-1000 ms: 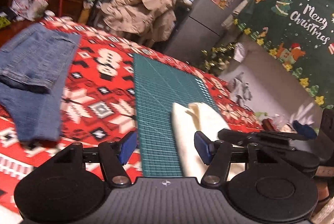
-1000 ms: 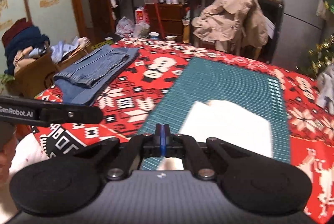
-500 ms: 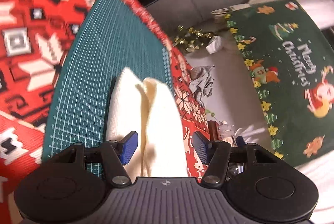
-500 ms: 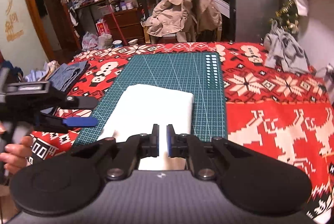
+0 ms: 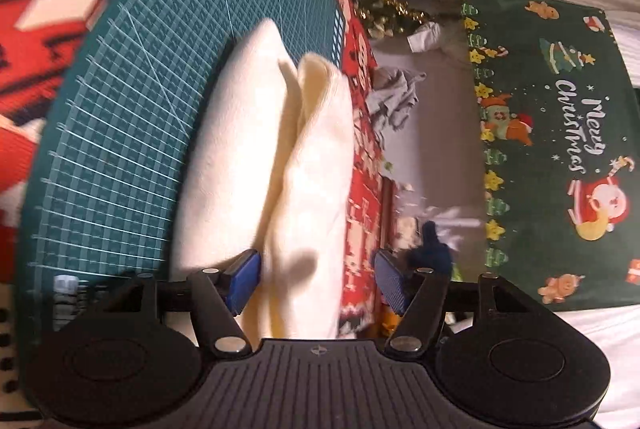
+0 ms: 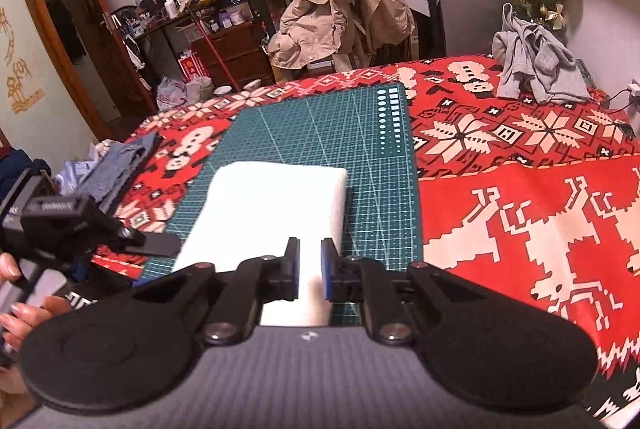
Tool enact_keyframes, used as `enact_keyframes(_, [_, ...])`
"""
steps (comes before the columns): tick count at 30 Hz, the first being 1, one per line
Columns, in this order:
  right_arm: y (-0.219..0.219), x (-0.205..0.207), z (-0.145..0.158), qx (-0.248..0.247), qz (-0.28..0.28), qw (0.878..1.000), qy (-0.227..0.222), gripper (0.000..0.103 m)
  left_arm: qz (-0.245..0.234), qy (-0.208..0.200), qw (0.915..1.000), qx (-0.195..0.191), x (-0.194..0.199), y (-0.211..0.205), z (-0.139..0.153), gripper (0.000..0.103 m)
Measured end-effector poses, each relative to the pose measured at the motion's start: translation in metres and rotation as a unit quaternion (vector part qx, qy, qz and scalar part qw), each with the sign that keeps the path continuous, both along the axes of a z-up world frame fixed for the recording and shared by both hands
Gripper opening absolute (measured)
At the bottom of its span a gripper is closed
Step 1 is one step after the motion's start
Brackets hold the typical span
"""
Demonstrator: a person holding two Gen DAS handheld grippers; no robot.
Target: Fold clothes
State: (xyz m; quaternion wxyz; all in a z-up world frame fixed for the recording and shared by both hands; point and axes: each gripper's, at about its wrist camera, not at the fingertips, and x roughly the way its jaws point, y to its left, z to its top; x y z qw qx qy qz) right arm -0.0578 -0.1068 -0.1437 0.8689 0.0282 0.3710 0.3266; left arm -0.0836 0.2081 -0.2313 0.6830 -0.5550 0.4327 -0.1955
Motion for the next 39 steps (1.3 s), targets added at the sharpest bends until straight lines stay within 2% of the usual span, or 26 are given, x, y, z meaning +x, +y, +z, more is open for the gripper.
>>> enact_keyframes(5, [-0.002, 0.007, -0.007, 0.011, -0.005, 1.000, 0.014, 0.012, 0.011, -0.015, 0.9998, 0.005, 0.010, -0.004, 0.006, 0.062])
enact_keyframes(7, [-0.004, 0.010, -0.010, 0.016, -0.008, 1.000, 0.019, 0.013, 0.018, -0.017, 0.9996, 0.013, 0.014, -0.004, 0.008, 0.059])
enact_keyframes(10, [-0.006, 0.013, -0.011, 0.020, -0.013, 1.000, 0.021, 0.013, 0.011, -0.017, 0.9984, 0.053, 0.019, -0.008, 0.015, 0.035])
enact_keyframes(12, [-0.007, 0.014, -0.010, 0.021, -0.016, 0.999, 0.018, 0.014, -0.001, -0.022, 0.9948, 0.100, 0.021, -0.015, 0.025, 0.008])
enact_keyframes(13, [-0.008, 0.015, -0.010, 0.022, -0.017, 0.999, 0.018, 0.018, -0.005, -0.027, 0.9926, 0.118, 0.021, -0.019, 0.031, 0.008])
enact_keyframes(18, [-0.015, 0.016, -0.008, 0.032, -0.020, 0.999, 0.016, 0.019, -0.007, -0.083, 0.9822, 0.168, 0.008, -0.034, 0.072, 0.007])
enact_keyframes(24, [-0.017, 0.009, -0.004, 0.034, -0.002, 0.999, 0.013, 0.019, 0.004, -0.107, 0.9733, 0.203, -0.013, -0.033, 0.102, 0.007])
enact_keyframes(27, [-0.015, 0.005, -0.004, 0.040, 0.009, 0.999, 0.016, 0.019, 0.003, -0.094, 0.9681, 0.232, -0.017, -0.027, 0.099, 0.007])
enact_keyframes(32, [0.001, -0.003, -0.010, 0.038, 0.059, 0.997, 0.020, 0.026, -0.001, -0.076, 0.9486, 0.307, -0.024, -0.020, 0.074, 0.007])
enact_keyframes(36, [0.017, -0.008, -0.019, 0.024, 0.084, 0.996, 0.029, 0.026, -0.018, -0.087, 0.9286, 0.360, -0.021, -0.027, 0.066, 0.008])
enact_keyframes(39, [0.025, -0.011, -0.024, 0.009, 0.093, 0.995, 0.028, 0.032, -0.021, -0.103, 0.9206, 0.376, -0.021, -0.029, 0.066, 0.007])
